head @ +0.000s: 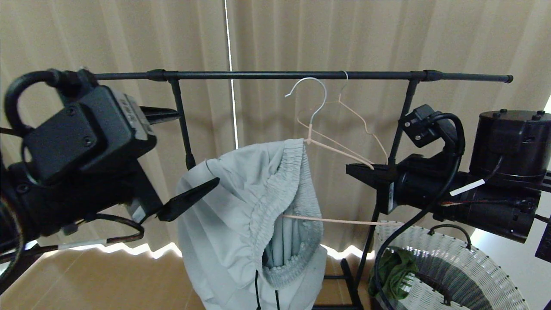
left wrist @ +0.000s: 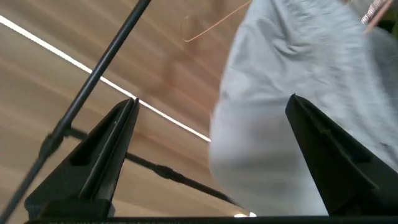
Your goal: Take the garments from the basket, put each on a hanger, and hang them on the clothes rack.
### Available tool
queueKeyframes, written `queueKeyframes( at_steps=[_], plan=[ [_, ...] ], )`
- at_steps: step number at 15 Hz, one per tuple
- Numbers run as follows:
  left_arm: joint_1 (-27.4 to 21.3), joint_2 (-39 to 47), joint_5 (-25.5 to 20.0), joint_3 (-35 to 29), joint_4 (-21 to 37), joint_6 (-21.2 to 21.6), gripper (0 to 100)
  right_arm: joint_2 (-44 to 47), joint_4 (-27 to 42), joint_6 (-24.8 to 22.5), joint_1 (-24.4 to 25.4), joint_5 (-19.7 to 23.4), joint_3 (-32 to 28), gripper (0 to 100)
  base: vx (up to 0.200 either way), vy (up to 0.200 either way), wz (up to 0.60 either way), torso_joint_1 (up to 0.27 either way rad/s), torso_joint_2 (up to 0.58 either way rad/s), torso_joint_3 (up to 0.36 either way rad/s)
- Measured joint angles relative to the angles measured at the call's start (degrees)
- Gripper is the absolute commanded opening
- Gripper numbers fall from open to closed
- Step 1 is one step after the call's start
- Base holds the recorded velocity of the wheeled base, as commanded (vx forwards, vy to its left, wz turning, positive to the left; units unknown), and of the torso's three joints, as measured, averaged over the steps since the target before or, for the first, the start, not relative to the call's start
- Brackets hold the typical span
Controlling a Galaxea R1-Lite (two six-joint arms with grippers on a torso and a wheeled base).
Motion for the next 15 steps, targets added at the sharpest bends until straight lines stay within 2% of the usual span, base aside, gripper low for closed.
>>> queueKeyframes(
  at_steps=[6, 10, 15],
  plan=[
    [-4.13, 7.35, 0.11, -5.67, 0.50, 2.77, 100, -0.37, -0.66, -2.73, 3.19, 0.02, -0.50, 0, 0.000, 0.000, 0.00, 0.000, 0.00, 0.000],
    [-2.90, 10.93, 0.23, -8.16, 0.35, 2.96, 100, -0.78, -0.79, -3.13, 3.68, 0.11, -0.39, 0, 0.000, 0.000, 0.00, 0.000, 0.00, 0.000],
    [-2.45, 12.24, 0.22, -8.05, 0.30, 3.62, 100, -2.05, -0.77, -4.47, 4.79, 0.22, 0.16, 0, 0.000, 0.000, 0.00, 0.000, 0.00, 0.000]
  ],
)
